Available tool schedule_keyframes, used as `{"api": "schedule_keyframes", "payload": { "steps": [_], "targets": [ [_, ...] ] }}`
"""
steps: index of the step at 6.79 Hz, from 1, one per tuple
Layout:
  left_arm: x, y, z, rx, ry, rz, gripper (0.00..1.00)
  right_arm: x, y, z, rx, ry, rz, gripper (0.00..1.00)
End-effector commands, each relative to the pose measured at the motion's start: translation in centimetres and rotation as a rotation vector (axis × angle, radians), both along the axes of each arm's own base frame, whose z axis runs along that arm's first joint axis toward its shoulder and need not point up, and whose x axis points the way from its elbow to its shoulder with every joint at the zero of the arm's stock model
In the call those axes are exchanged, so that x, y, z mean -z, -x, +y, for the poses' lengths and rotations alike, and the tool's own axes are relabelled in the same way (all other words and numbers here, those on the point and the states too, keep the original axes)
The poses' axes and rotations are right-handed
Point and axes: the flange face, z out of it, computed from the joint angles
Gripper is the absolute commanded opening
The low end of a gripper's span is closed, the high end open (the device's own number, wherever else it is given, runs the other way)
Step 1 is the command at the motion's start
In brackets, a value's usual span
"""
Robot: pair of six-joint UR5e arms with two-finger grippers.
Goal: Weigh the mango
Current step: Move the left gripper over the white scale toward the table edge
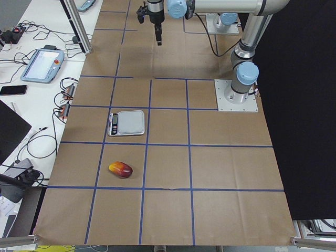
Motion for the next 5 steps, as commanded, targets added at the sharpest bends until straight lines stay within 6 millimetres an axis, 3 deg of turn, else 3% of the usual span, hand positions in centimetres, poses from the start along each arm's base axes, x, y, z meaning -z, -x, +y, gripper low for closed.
{"api": "schedule_keyframes", "payload": {
  "steps": [1, 3, 5],
  "targets": [
    [0.1, 0.0, 0.0, 0.001, -0.001, -0.002, 0.99, 0.0, 0.0, 0.0, 0.000, 0.000, 0.000, 1.00],
    [-0.2, -0.1, 0.0, -0.001, 0.006, -0.001, 0.99, 0.0, 0.0, 0.0, 0.000, 0.000, 0.000, 1.00],
    [-2.0, -0.3, -0.1, -0.002, -0.012, -0.003, 1.00, 0.0, 0.0, 0.0, 0.000, 0.000, 0.000, 1.00]
  ]
}}
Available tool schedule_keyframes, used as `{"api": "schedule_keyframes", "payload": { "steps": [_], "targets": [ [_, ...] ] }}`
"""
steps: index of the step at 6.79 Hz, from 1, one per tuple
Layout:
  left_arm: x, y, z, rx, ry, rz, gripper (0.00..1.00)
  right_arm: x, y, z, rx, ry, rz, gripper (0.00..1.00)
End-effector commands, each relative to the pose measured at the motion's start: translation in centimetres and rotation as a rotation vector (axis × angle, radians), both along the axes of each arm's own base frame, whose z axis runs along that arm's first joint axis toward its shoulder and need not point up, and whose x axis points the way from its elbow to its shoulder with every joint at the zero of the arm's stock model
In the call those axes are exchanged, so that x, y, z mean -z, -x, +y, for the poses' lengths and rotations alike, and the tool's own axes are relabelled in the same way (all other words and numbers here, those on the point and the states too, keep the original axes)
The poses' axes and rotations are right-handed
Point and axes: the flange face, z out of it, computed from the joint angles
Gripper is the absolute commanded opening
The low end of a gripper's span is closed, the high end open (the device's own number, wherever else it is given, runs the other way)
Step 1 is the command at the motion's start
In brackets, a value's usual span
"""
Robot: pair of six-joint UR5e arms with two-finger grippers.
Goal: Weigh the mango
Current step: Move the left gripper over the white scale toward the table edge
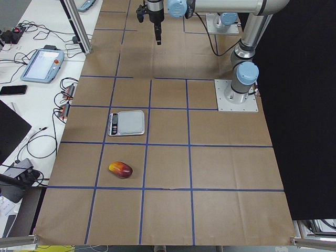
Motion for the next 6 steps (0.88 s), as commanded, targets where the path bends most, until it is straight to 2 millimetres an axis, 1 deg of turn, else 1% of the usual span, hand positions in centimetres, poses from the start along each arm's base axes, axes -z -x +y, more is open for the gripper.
{"api": "schedule_keyframes", "payload": {
  "steps": [1, 3, 5, 6],
  "targets": [
    [-2.3, -0.1, 0.2, -0.001, -0.024, -0.001, 1.00, 0.0, 0.0, 0.0, 0.000, 0.000, 0.000, 1.00],
    [-1.8, -0.1, -0.5, -0.001, -0.024, -0.003, 1.00, 0.0, 0.0, 0.0, 0.000, 0.000, 0.000, 1.00],
    [-1.8, -0.2, -0.7, -0.003, -0.018, -0.001, 1.00, 0.0, 0.0, 0.0, 0.000, 0.000, 0.000, 1.00],
    [-2.0, -0.6, -1.1, -0.009, 0.002, 0.000, 1.00, 0.0, 0.0, 0.0, 0.000, 0.000, 0.000, 1.00]
  ]
}}
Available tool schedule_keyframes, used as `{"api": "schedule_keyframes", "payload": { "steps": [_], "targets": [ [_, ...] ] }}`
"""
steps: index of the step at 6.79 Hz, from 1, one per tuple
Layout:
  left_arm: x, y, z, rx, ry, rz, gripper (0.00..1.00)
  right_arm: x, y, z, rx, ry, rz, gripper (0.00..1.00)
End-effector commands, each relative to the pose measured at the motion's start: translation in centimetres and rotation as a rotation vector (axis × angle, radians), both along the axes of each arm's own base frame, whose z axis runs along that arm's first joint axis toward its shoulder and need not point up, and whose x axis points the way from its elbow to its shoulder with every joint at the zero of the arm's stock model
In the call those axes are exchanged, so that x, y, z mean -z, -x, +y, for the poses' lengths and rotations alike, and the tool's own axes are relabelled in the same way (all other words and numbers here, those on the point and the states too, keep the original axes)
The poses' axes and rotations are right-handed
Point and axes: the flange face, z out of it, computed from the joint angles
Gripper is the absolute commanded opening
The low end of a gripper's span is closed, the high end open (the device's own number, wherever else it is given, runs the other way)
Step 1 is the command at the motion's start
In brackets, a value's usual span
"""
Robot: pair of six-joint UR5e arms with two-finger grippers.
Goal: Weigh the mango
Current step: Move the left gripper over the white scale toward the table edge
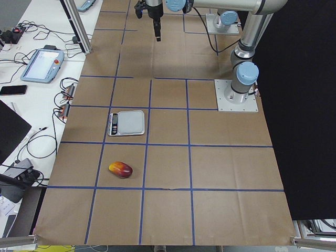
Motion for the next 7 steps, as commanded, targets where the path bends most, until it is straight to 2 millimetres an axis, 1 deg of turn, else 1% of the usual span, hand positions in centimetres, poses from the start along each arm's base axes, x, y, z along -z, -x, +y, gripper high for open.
{"api": "schedule_keyframes", "payload": {
  "steps": [1, 2, 3, 4, 5, 6, 7],
  "targets": [
    [-0.2, -1.2, -1.3, -0.016, 0.049, 0.001, 1.00, 0.0, 0.0, 0.0, 0.000, 0.000, -0.002, 1.00],
    [0.1, -3.0, -2.0, -0.010, 0.050, 0.003, 1.00, 0.0, 0.0, 0.0, 0.000, 0.000, 0.000, 1.00],
    [0.2, -6.3, -3.6, 0.004, 0.093, -0.002, 1.00, 0.0, 0.0, 0.0, 0.000, 0.000, 0.000, 1.00],
    [1.0, -10.3, -5.0, 0.012, 0.105, -0.003, 1.00, 0.0, 0.0, 0.0, 0.000, 0.000, 0.000, 1.00],
    [2.2, -15.0, -6.6, 0.031, 0.125, -0.010, 1.00, 0.0, 0.0, 0.0, 0.000, 0.000, 0.000, 1.00],
    [3.5, -20.3, -7.8, 0.013, 0.147, -0.022, 1.00, 0.0, 0.0, 0.0, 0.000, 0.000, 0.000, 1.00],
    [4.4, -24.1, -8.7, 0.024, 0.152, -0.048, 1.00, 0.0, 0.0, 0.0, 0.000, 0.000, -0.002, 1.00]
  ]
}}
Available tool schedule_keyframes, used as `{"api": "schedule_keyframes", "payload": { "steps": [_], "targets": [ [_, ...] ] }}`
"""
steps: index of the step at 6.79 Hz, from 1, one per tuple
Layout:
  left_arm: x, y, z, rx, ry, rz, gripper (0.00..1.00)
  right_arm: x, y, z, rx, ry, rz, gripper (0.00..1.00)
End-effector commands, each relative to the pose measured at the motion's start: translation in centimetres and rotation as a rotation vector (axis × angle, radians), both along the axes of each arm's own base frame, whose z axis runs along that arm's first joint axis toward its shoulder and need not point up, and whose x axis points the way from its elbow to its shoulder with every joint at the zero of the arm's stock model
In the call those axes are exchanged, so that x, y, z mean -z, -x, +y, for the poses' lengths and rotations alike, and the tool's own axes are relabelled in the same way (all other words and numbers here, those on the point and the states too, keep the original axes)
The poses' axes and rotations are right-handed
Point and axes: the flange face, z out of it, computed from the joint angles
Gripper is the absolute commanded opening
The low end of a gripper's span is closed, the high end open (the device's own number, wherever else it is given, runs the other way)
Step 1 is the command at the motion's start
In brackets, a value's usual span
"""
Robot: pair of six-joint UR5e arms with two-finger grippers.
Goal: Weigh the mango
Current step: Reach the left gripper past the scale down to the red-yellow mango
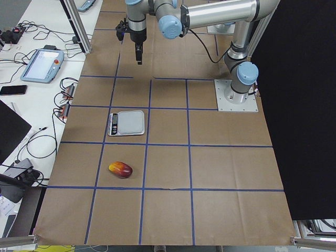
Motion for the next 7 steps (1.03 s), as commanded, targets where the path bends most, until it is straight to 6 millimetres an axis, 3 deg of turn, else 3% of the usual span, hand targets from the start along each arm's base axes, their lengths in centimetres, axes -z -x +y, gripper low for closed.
{"api": "schedule_keyframes", "payload": {
  "steps": [1, 3, 5, 7],
  "targets": [
    [1.5, -8.7, -2.0, -0.023, 0.011, -0.032, 1.00, 0.0, 0.0, 0.0, 0.000, 0.000, 0.000, 1.00],
    [4.0, -16.0, -4.3, -0.106, -0.002, 0.007, 1.00, 0.0, 0.0, 0.0, 0.000, 0.000, 0.000, 1.00],
    [6.2, -18.5, -5.8, -0.118, -0.013, 0.036, 1.00, 0.0, 0.0, 0.0, 0.000, 0.000, 0.000, 1.00],
    [6.8, -21.3, -5.1, -0.153, -0.006, 0.040, 1.00, 0.0, 0.0, 0.0, 0.000, 0.000, 0.000, 1.00]
  ]
}}
